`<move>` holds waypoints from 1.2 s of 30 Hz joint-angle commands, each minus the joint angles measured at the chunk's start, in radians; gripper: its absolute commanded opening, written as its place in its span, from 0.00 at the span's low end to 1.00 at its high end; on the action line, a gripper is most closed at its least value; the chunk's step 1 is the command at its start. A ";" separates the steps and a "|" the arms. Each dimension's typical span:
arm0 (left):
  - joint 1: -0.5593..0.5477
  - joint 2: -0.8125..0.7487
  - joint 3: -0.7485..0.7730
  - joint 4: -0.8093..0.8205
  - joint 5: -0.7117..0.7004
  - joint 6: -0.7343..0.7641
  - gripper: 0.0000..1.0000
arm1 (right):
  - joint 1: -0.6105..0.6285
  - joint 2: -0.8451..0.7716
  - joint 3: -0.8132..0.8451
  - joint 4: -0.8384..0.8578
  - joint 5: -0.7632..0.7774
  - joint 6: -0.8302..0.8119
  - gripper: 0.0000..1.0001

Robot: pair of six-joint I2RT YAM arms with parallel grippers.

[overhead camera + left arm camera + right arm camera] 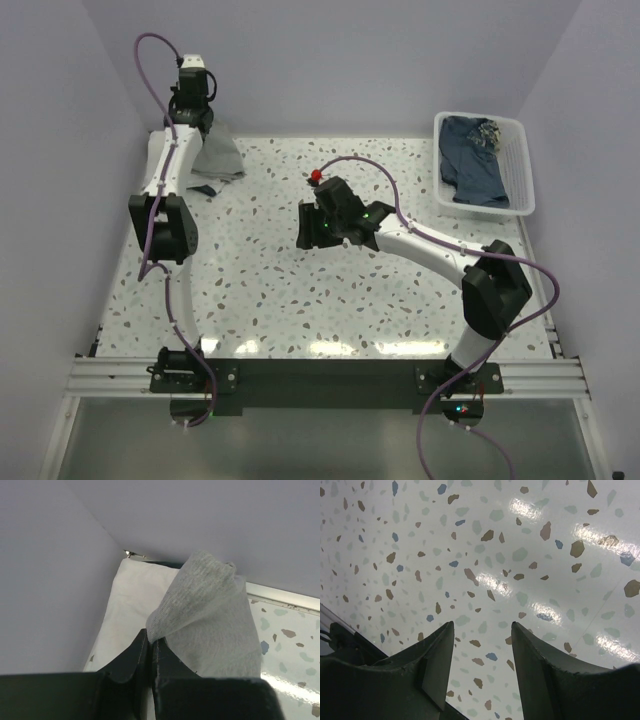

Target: Fold and stack the tank tops

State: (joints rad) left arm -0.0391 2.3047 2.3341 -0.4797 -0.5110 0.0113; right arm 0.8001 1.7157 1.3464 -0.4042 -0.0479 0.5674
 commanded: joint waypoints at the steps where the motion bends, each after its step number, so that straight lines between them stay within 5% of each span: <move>1: 0.039 -0.045 -0.071 0.115 0.020 -0.032 0.00 | -0.001 0.012 0.016 0.011 -0.024 -0.012 0.53; 6: 0.125 0.013 -0.148 0.156 0.003 -0.106 0.10 | -0.001 0.016 0.004 0.010 -0.017 -0.020 0.53; 10: 0.168 0.033 -0.151 0.153 0.006 -0.154 0.60 | -0.001 0.016 -0.003 0.007 -0.015 -0.024 0.55; 13: 0.171 -0.007 -0.185 0.173 0.012 -0.178 0.81 | -0.001 0.012 -0.007 0.007 -0.007 -0.026 0.56; 25: 0.091 -0.305 -0.344 0.147 0.243 -0.407 0.86 | -0.002 -0.068 -0.046 -0.001 0.069 -0.032 0.65; 34: -0.333 -0.768 -0.944 0.302 0.244 -0.510 0.86 | -0.035 -0.359 -0.183 -0.039 0.186 -0.052 0.71; 36: -0.529 -0.858 -1.085 0.328 0.220 -0.501 0.86 | -0.042 -0.475 -0.246 -0.051 0.271 -0.057 0.74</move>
State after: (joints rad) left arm -0.4004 1.5711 1.4014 -0.2226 -0.2646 -0.4576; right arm 0.7700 1.3952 1.1694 -0.4339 0.0959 0.5323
